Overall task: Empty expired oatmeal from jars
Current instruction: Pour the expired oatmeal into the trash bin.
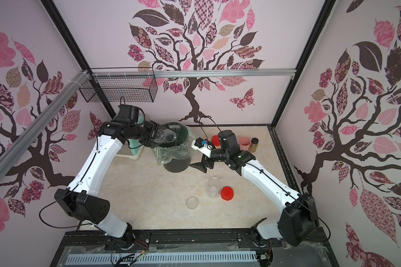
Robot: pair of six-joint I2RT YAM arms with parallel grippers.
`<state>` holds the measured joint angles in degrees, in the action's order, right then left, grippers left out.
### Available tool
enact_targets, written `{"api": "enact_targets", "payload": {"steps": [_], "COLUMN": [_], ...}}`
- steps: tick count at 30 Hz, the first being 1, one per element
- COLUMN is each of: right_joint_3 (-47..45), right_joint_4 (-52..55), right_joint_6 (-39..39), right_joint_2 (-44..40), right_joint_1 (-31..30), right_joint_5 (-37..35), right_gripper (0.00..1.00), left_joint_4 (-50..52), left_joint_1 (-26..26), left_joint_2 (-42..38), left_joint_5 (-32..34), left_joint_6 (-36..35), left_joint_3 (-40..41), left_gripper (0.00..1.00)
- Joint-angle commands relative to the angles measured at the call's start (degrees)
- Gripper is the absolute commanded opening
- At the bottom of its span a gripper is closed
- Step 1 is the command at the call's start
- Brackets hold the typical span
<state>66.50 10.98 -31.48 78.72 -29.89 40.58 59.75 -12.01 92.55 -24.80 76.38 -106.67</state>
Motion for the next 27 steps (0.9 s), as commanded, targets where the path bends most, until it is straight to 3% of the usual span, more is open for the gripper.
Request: {"api": "enact_targets", "payload": {"steps": [1, 7, 11, 16, 20, 23, 27], "right_joint_3": [2.77, 2.8, 2.76, 2.56, 4.04, 7.94, 8.34], "right_joint_4": [0.53, 0.67, 0.71, -1.54, -11.92, -15.22, -17.03], "right_joint_6": [0.54, 0.57, 0.63, 0.78, 9.93, 19.05, 37.18], "right_joint_2": [0.28, 0.68, 0.72, 0.43, 0.42, 1.15, 0.36], "right_joint_1": [-0.19, -0.23, -0.21, -0.19, -0.24, -0.18, -0.24], "right_joint_5": [0.26, 0.18, 0.33, -1.39, -8.96, -15.11, -21.37], "right_gripper": [1.0, 1.0, 1.0, 1.0, 1.0, 1.0, 1.0], "left_joint_4": [0.46, 3.91, -0.04, -2.41, -7.93, -15.12, -28.24], "left_joint_1": [0.23, 0.26, 0.31, 0.18, 0.19, 0.59, 1.13], "left_joint_2": [-1.13, -2.48, -3.37, -2.99, -4.27, -7.8, -14.18], "left_joint_5": [1.14, 3.07, -0.03, -0.17, -1.17, -1.34, -2.31], "left_joint_6": [-1.53, -4.82, -3.6, -6.34, -8.93, -10.01, -11.94], "left_joint_3": [-4.06, -1.02, 5.29, 2.04, -0.1, 4.63, 14.17], "left_gripper": [0.0, 0.0, 0.0, 0.0, 0.0, 0.0, 0.0]}}
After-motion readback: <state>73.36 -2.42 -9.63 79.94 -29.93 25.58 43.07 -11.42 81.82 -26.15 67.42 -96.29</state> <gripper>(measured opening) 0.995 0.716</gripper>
